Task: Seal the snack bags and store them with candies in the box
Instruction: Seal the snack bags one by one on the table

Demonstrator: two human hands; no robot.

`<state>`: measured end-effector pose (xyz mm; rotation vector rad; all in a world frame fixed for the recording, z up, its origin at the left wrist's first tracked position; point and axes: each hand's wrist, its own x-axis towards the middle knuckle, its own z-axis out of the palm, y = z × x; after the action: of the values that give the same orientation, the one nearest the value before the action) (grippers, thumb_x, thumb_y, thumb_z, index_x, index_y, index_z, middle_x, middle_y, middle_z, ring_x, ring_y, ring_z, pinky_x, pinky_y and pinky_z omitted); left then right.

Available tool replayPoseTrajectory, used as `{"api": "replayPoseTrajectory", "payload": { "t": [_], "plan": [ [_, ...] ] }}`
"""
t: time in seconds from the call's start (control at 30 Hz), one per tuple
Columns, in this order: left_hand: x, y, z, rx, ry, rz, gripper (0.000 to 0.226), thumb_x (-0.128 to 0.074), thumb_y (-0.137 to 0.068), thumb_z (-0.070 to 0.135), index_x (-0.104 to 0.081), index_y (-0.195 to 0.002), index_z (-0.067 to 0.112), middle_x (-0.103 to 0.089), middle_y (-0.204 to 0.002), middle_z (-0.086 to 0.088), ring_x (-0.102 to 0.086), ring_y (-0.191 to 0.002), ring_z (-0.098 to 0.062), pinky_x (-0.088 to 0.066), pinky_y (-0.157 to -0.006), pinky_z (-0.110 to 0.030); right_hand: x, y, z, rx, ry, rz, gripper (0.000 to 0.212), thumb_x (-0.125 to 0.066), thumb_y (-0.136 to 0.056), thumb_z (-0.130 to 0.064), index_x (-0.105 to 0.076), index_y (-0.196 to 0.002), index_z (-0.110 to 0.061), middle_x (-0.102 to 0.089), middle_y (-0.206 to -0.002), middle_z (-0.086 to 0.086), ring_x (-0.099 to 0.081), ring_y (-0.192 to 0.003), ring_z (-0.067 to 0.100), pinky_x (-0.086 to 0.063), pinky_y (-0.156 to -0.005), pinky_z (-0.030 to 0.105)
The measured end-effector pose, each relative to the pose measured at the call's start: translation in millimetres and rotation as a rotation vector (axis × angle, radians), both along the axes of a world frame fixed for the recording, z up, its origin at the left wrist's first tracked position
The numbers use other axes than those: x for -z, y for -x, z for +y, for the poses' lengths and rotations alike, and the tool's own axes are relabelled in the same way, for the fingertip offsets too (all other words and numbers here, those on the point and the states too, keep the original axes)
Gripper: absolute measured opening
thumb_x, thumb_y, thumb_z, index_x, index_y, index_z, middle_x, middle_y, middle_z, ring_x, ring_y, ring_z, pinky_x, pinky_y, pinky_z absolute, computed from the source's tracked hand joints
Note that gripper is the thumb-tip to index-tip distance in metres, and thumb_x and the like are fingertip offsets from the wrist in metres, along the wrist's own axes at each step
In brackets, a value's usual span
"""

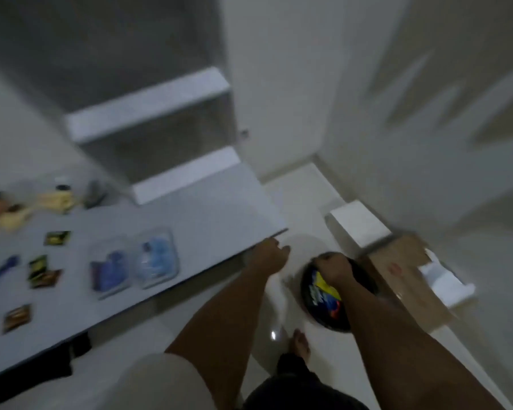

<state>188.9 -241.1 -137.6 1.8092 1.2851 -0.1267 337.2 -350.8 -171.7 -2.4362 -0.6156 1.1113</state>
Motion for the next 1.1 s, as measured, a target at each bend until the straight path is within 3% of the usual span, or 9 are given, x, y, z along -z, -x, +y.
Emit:
{"api": "replayPoseTrajectory", "payload": {
  "t": [0.1, 0.2, 0.37, 0.5, 0.57, 0.7, 0.87, 1.03, 1.1],
  "plan": [
    [-31.8, 84.1, 14.5, -0.108, 0.013, -0.005, 0.053, -0.048, -0.099, 0.051, -0.063, -0.129, 0.009, -0.061, -0.136, -0.011, -0.059, -0.123, -0.032, -0.046, -0.1, -0.035, -19.9, 66.1, 34.8, -0.077, -0.078, -0.061, 0.037, -0.067, -0.096, -0.027, -0.072, -0.095, 0.01, -0.071, -0.099, 0.029, -0.066, -0.098, 0.04, -0.05, -0.088, 0.04],
    [-54.0, 173.3, 29.8, -0.203, -0.035, -0.019, 0.059, -0.047, -0.1, 0.052, -0.052, -0.142, 0.011, -0.05, -0.15, -0.009, -0.049, -0.135, -0.029, -0.038, -0.109, -0.034, -46.0, 141.4, 66.2, -0.175, -0.123, -0.08, 0.033, -0.069, -0.094, -0.031, -0.076, -0.101, 0.001, -0.073, -0.096, 0.018, -0.068, -0.094, 0.036, -0.054, -0.087, 0.041],
    [-77.8, 330.8, 49.6, -0.458, -0.086, -0.044, 0.055, -0.05, -0.097, 0.052, -0.059, -0.135, 0.015, -0.058, -0.144, -0.008, -0.054, -0.13, -0.03, -0.041, -0.11, -0.034, -79.8, 260.7, 119.6, -0.367, -0.26, -0.086, 0.033, -0.073, -0.092, -0.031, -0.077, -0.109, -0.004, -0.073, -0.119, 0.013, -0.065, -0.114, 0.032, -0.048, -0.098, 0.034],
    [-90.0, 448.0, 55.0, -0.639, -0.146, -0.037, 0.064, -0.049, -0.099, 0.052, -0.048, -0.147, 0.01, -0.048, -0.152, -0.012, -0.049, -0.136, -0.032, -0.039, -0.11, -0.037, -101.6, 339.3, 156.9, -0.486, -0.325, -0.086, 0.027, -0.07, -0.094, -0.03, -0.076, -0.107, -0.007, -0.075, -0.113, 0.013, -0.067, -0.105, 0.029, -0.045, -0.086, 0.028],
    [-93.3, 493.6, 59.0, -0.712, -0.169, -0.018, 0.062, -0.05, -0.099, 0.051, -0.052, -0.144, 0.009, -0.052, -0.149, -0.013, -0.051, -0.133, -0.033, -0.042, -0.108, -0.038, -105.7, 369.4, 173.9, -0.523, -0.341, -0.078, 0.025, -0.071, -0.093, -0.031, -0.077, -0.104, -0.009, -0.076, -0.108, 0.013, -0.069, -0.1, 0.028, -0.048, -0.085, 0.029],
    [-88.1, 555.3, 69.1, -0.839, -0.195, -0.052, 0.059, -0.052, -0.098, 0.051, -0.053, -0.142, 0.011, -0.058, -0.142, -0.013, -0.059, -0.121, -0.031, -0.048, -0.102, -0.035, -106.5, 421.8, 206.4, -0.584, -0.358, -0.064, 0.029, -0.071, -0.092, -0.032, -0.076, -0.108, -0.008, -0.075, -0.113, 0.011, -0.068, -0.108, 0.029, -0.049, -0.091, 0.029],
    [-73.5, 596.4, 106.4, -0.855, -0.177, -0.047, 0.061, -0.052, -0.1, 0.048, -0.048, -0.148, 0.009, -0.049, -0.151, -0.013, -0.048, -0.136, -0.032, -0.039, -0.108, -0.036, -93.3, 476.8, 258.9, -0.642, -0.356, -0.056, 0.027, -0.07, -0.093, -0.03, -0.077, -0.108, -0.009, -0.075, -0.115, 0.011, -0.067, -0.112, 0.029, -0.044, -0.089, 0.025],
    [-53.7, 616.8, 188.1, -0.816, -0.195, -0.03, 0.054, -0.053, -0.099, 0.047, -0.056, -0.139, 0.009, -0.058, -0.141, -0.012, -0.055, -0.127, -0.031, -0.043, -0.103, -0.032, -72.1, 516.7, 336.6, -0.65, -0.37, -0.061, 0.023, -0.068, -0.093, -0.026, -0.075, -0.083, -0.007, -0.074, -0.091, 0.013, -0.069, -0.094, 0.03, -0.043, -0.076, 0.026],
    [-44.9, 621.0, 231.3, -0.811, -0.206, -0.039, 0.056, -0.055, -0.099, 0.046, -0.053, -0.142, 0.008, -0.055, -0.146, -0.014, -0.052, -0.132, -0.031, -0.04, -0.109, -0.037, -63.3, 529.3, 376.6, -0.633, -0.353, -0.047, 0.026, -0.065, -0.095, -0.026, -0.074, -0.085, -0.003, -0.072, -0.088, 0.016, -0.068, -0.089, 0.03, -0.041, -0.072, 0.026]
  ]
}}
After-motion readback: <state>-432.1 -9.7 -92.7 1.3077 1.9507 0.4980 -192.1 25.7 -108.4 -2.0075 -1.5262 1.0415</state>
